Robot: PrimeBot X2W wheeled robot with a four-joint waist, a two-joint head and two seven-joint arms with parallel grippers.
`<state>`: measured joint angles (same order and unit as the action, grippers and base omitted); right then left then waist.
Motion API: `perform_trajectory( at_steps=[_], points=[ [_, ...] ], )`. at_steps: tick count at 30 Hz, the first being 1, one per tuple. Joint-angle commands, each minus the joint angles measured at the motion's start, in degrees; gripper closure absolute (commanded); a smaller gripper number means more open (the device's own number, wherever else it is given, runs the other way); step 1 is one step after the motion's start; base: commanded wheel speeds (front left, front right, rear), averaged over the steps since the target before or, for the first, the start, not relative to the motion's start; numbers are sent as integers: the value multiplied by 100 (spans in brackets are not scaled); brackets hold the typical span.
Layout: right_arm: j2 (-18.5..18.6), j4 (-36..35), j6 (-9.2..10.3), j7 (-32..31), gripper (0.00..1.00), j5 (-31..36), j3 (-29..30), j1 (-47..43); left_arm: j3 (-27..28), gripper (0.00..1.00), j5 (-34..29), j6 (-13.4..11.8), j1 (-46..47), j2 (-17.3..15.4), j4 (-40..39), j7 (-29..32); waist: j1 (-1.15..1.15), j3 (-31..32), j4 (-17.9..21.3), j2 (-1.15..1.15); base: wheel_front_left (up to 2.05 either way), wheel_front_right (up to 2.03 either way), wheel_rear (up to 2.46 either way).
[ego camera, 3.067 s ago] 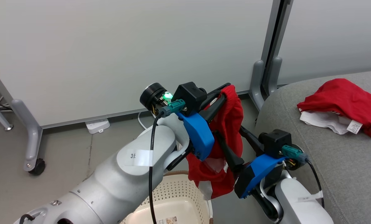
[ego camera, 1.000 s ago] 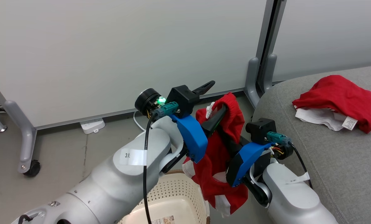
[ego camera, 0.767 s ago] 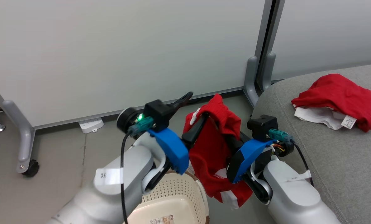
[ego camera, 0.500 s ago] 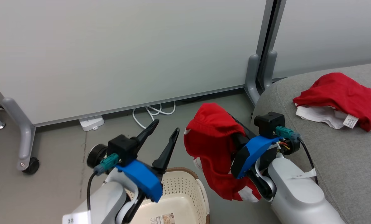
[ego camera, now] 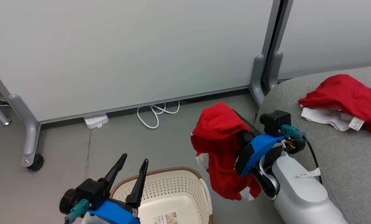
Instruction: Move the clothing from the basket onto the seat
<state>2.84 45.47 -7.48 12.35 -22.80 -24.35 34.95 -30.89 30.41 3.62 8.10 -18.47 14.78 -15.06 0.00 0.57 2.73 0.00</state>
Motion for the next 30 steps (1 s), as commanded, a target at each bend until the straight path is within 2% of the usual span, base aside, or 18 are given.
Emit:
perform_trajectory(
  at_steps=[1,8,13,30],
  points=[
    [9,-27,-2,-6,100,33,18,-40,145,0,-103,62,-94,61,-18,-16,0,0,-4,0,0,0,0],
    [9,-81,-2,-30,100,6,-4,-73,418,0,-348,214,-202,225,36,-17,0,-15,51,0,0,0,0],
    [10,-119,-2,-36,100,-4,1,-50,588,0,-494,296,-246,335,30,-17,0,-71,283,0,0,0,0],
    [9,-247,-2,-23,100,26,60,83,708,0,-848,393,56,455,56,-17,0,-406,1974,0,0,0,0]
  ],
)
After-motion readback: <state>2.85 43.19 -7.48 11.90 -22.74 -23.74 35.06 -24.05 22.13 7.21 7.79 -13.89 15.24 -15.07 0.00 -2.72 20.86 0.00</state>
